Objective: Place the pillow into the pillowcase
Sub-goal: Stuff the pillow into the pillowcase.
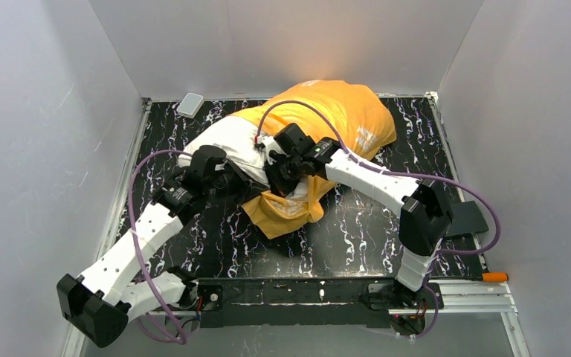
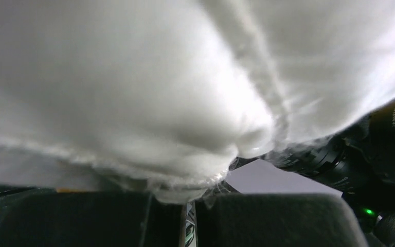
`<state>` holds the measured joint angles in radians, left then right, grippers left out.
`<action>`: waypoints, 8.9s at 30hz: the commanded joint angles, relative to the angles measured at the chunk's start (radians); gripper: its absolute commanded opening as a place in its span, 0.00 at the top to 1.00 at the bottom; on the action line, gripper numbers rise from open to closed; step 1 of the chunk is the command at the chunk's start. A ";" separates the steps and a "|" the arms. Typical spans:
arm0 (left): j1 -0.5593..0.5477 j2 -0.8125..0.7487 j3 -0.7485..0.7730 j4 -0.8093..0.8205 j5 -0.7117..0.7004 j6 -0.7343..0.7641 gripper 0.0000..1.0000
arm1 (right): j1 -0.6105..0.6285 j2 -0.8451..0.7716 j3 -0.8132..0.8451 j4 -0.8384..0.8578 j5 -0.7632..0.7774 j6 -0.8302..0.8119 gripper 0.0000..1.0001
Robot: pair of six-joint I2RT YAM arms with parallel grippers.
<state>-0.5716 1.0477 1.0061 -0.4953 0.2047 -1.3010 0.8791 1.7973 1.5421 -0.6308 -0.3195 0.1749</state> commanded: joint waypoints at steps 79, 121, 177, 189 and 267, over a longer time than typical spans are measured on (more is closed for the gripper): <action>0.072 -0.170 0.009 0.344 0.257 -0.123 1.00 | -0.006 0.102 0.150 -0.122 0.011 0.067 0.76; 0.109 -0.424 -0.117 0.070 0.027 -0.016 1.00 | -0.026 -0.259 0.399 -0.369 0.114 0.031 0.41; 0.110 -0.248 0.266 0.342 -0.019 0.001 1.00 | 0.103 0.288 -0.108 -0.391 0.178 -0.077 0.61; 0.111 -0.285 0.277 0.178 -0.150 0.144 1.00 | 0.022 0.040 -0.122 -0.414 -0.177 -0.107 0.33; 0.111 -0.428 0.276 -0.459 -0.598 0.307 1.00 | 0.012 0.088 -0.146 -0.431 0.620 0.023 0.54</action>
<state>-0.4824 0.6476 1.0790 -0.9989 -0.0929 -1.0885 0.9970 1.8091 1.5803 -0.4873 0.0101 0.2852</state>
